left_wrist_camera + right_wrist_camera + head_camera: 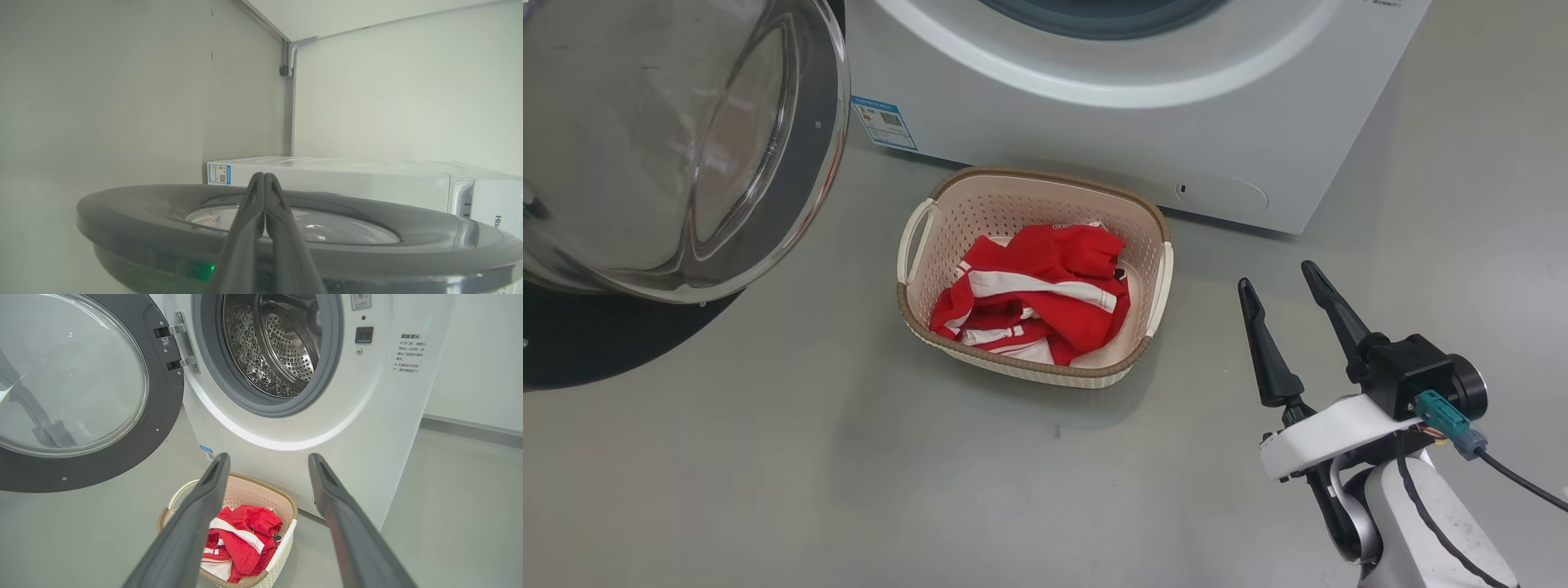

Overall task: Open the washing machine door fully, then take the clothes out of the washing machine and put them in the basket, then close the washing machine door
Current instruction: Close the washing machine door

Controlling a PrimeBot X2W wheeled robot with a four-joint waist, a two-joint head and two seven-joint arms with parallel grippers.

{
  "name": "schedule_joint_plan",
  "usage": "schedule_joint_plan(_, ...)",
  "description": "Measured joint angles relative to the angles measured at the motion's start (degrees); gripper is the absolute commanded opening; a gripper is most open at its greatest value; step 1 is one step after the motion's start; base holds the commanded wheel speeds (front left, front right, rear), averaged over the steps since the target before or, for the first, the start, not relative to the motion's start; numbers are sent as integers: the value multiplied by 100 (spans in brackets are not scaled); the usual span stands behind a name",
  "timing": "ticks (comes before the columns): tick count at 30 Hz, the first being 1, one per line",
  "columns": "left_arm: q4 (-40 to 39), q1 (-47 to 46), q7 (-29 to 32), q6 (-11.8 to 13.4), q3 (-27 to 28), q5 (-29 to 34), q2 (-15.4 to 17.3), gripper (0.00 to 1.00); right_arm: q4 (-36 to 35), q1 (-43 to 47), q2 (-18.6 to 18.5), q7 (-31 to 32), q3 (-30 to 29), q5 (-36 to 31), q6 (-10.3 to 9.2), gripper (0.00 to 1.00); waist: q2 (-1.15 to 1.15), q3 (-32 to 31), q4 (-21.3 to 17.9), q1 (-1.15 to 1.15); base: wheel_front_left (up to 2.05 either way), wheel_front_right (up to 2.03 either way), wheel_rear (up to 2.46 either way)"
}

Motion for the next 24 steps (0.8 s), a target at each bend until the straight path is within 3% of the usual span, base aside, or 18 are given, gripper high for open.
schedule_joint_plan(9, 89, 4, 549, -216, 41, -175, -78, 0, 42, 1, 37, -41, 3, 10, 0, 100, 0, -123, 37, 0, 0, 0, 0)
schedule_joint_plan(24, 138, 34, 1820, -704, 11, -722, -591, 0, 198, 45, 97, -142, -8, 168, 0, 100, 0, -406, 131, 0, 0, 0, 0)
